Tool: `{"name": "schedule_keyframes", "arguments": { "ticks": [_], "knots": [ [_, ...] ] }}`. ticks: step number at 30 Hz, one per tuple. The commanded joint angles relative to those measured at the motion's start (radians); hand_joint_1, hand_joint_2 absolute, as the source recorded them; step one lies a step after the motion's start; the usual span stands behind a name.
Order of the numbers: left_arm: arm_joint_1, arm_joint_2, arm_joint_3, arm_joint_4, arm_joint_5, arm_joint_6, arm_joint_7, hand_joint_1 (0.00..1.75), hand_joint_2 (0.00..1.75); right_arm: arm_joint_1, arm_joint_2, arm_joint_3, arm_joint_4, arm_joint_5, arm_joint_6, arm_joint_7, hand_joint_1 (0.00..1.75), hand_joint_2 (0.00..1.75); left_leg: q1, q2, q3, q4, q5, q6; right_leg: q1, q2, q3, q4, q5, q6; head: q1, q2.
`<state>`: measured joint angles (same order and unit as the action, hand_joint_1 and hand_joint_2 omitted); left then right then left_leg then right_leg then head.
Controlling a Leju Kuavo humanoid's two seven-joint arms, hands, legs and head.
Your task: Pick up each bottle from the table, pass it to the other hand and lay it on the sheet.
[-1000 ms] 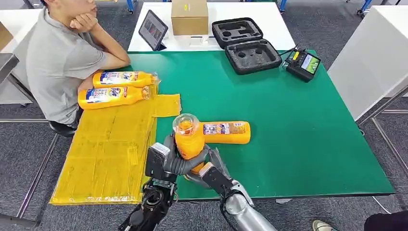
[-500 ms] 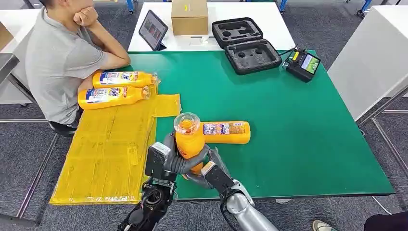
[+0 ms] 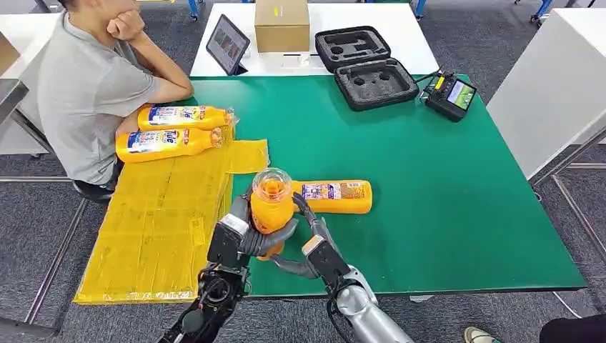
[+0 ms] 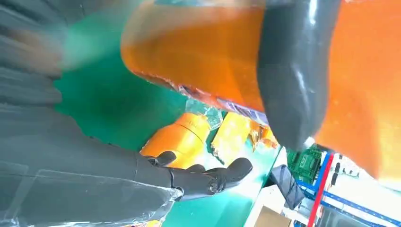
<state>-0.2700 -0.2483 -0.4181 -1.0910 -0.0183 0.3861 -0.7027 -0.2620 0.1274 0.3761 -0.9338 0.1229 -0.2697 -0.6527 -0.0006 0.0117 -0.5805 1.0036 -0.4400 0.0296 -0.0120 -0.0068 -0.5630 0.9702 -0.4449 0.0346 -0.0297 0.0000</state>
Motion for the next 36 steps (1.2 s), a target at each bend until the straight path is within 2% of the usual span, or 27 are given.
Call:
{"name": "schedule_keyframes", "arguments": {
  "ticks": [1,2,4,6,7,9,10,11,15,19,21,26,30,36],
  "knots": [
    [-0.029,0.094,-0.005,0.008,0.015,-0.036,0.005,1.75,1.75,-0.026,0.001,0.002,0.048,-0.021,0.002,-0.011,0.00,1.75,0.001,0.001,0.003,-0.001,0.000,-0.002,0.001,0.002,0.002,-0.001,0.000,-0.002,0.000,0.000],
    [-0.030,0.095,-0.007,0.011,0.017,-0.044,0.005,1.75,1.75,-0.026,0.001,0.001,0.048,-0.022,0.002,-0.012,0.00,1.75,0.001,0.001,0.002,-0.001,0.000,-0.002,0.001,0.002,0.001,0.000,0.000,-0.002,0.000,0.000],
    [-0.034,0.122,-0.053,-0.024,-0.094,0.089,0.005,1.75,1.75,-0.023,0.001,-0.006,0.048,-0.027,0.003,-0.016,0.00,1.75,0.001,0.000,0.002,0.000,0.000,-0.002,0.001,0.002,0.001,0.000,0.000,-0.002,0.000,0.000],
    [-0.071,0.162,-0.107,0.033,-0.248,0.273,0.005,1.75,1.75,0.005,-0.004,-0.017,0.017,-0.022,-0.001,-0.017,0.00,1.75,0.001,-0.001,0.002,0.000,0.000,-0.002,0.001,0.000,0.002,0.000,-0.001,-0.002,0.000,0.000],
    [-0.079,0.161,-0.075,0.058,-0.342,0.312,0.005,1.75,1.75,0.018,-0.005,-0.024,0.003,-0.021,-0.001,-0.015,0.00,1.75,0.001,-0.001,0.002,-0.001,0.000,-0.002,0.001,0.000,0.002,-0.001,0.000,-0.001,0.000,0.000],
    [-0.072,0.146,0.020,0.060,-0.561,0.312,0.044,1.75,1.75,0.033,-0.006,-0.035,-0.013,-0.019,0.002,-0.012,0.00,1.75,0.001,-0.001,0.003,-0.001,0.000,-0.002,0.001,0.000,0.002,-0.001,0.000,-0.002,0.000,0.000],
    [-0.056,0.112,0.109,0.036,-0.736,0.312,0.089,1.75,1.75,0.042,-0.004,-0.046,-0.028,-0.015,0.003,-0.010,0.00,1.75,0.001,-0.001,0.002,-0.001,0.000,-0.002,0.001,0.000,0.002,-0.001,0.000,-0.001,0.000,0.000],
    [-0.061,0.104,0.129,0.041,-0.812,0.312,0.123,1.75,1.75,0.050,-0.001,-0.053,-0.042,-0.010,0.006,-0.005,0.00,1.75,0.001,0.000,0.001,0.000,0.000,-0.001,0.001,0.001,0.001,0.000,0.000,-0.001,0.000,0.000],
    [-0.065,0.100,0.128,0.046,-0.819,0.312,0.131,1.75,1.75,0.052,0.000,-0.053,-0.048,-0.007,0.006,-0.002,0.00,1.75,0.000,0.000,0.001,0.000,0.000,-0.001,0.000,0.000,0.001,0.000,0.000,-0.001,0.000,0.000],
    [-0.096,0.084,0.121,0.118,-0.996,0.312,0.262,1.75,1.75,0.064,0.008,-0.071,-0.069,0.014,0.019,0.023,0.00,1.75,0.001,-0.003,0.001,0.000,0.000,-0.002,0.001,-0.002,0.001,0.000,-0.001,-0.001,0.000,0.000],
    [-0.102,0.085,0.119,0.129,-1.020,0.312,0.283,1.75,1.75,0.065,0.009,-0.076,-0.069,0.016,0.020,0.025,0.00,1.75,0.001,-0.004,0.001,0.000,0.001,-0.001,0.001,-0.002,0.002,0.000,-0.001,-0.001,0.000,0.000],
    [-0.120,0.112,0.076,0.205,-1.110,0.281,0.425,1.75,1.75,0.077,0.018,-0.114,-0.053,0.031,0.044,0.021,0.00,1.75,0.001,-0.003,0.003,-0.001,0.000,-0.002,0.001,-0.002,0.003,-0.001,-0.001,-0.002,0.000,0.000],
    [-0.143,0.138,0.057,0.278,-1.267,0.230,0.611,1.75,1.75,0.074,0.029,-0.146,-0.025,0.042,0.072,0.011,0.00,1.75,0.001,-0.002,0.003,-0.001,0.000,-0.002,0.001,-0.001,0.003,-0.001,-0.001,-0.002,0.000,0.000],
    [-0.145,0.138,0.059,0.287,-1.269,0.236,0.610,1.75,1.75,0.071,0.031,-0.147,-0.020,0.044,0.072,0.010,0.00,1.75,0.001,-0.002,0.002,-0.001,0.001,-0.001,0.001,-0.001,0.002,-0.001,0.000,-0.001,0.000,0.000]
  ]
}}
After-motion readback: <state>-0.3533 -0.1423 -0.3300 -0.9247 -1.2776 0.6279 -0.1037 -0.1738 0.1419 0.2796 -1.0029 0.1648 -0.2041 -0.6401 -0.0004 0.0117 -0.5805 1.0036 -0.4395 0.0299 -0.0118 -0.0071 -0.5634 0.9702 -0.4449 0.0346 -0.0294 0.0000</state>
